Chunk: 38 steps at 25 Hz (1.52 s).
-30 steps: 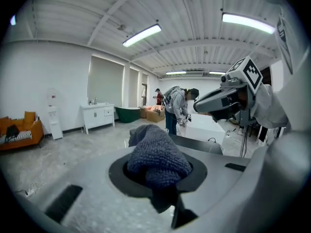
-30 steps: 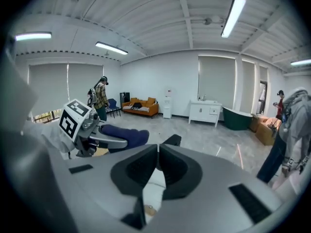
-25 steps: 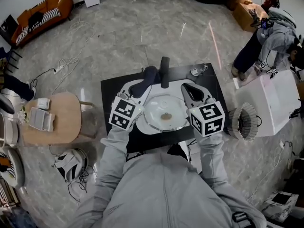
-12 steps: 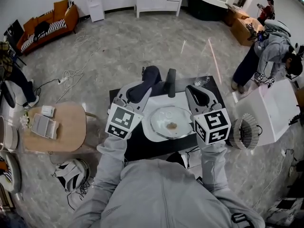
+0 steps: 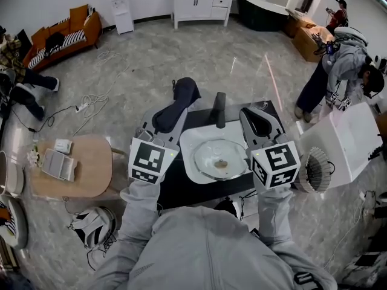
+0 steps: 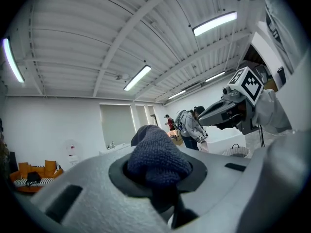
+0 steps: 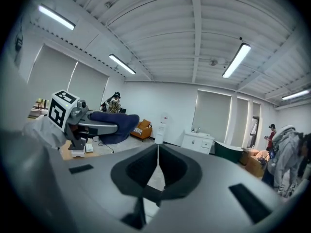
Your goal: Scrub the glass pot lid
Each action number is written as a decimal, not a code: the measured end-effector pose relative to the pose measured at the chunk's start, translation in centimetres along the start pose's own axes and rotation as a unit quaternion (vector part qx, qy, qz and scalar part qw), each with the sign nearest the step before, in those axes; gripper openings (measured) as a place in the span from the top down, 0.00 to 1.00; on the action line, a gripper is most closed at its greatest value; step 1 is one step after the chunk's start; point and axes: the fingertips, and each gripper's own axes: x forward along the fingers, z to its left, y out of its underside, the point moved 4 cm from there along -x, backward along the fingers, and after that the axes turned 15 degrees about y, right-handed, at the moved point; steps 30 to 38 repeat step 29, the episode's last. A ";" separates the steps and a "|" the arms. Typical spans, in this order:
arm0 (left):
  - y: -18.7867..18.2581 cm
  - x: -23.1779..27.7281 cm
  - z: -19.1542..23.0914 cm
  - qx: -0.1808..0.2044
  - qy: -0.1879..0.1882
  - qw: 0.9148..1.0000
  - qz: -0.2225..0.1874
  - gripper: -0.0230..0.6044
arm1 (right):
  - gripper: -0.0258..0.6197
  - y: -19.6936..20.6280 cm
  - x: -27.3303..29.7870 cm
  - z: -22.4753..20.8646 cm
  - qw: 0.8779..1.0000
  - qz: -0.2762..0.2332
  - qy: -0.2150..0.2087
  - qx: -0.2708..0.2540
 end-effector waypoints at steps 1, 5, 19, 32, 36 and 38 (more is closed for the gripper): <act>-0.3 -0.1 0.0 0.004 -0.002 1.000 -0.002 0.83 | 0.91 -0.1 -0.1 0.0 1.000 -0.001 0.001 -0.001; -1.0 -0.6 -0.3 0.016 -0.005 1.000 -0.010 0.83 | 0.91 -0.6 -0.5 -0.1 1.000 -0.011 0.016 -0.004; -0.4 -1.0 -0.2 0.006 0.000 1.000 -0.003 0.83 | 0.91 -1.0 -0.6 0.4 1.000 -0.021 0.011 -0.013; 0.5 -0.1 -0.8 0.003 0.006 1.000 0.004 0.83 | 0.91 0.8 -0.3 -0.6 1.000 -0.005 0.019 0.008; 0.5 -0.1 -0.8 0.003 0.006 1.000 0.004 0.83 | 0.91 0.8 -0.3 -0.6 1.000 -0.005 0.019 0.008; 0.5 -0.1 -0.8 0.003 0.006 1.000 0.004 0.83 | 0.91 0.8 -0.3 -0.6 1.000 -0.005 0.019 0.008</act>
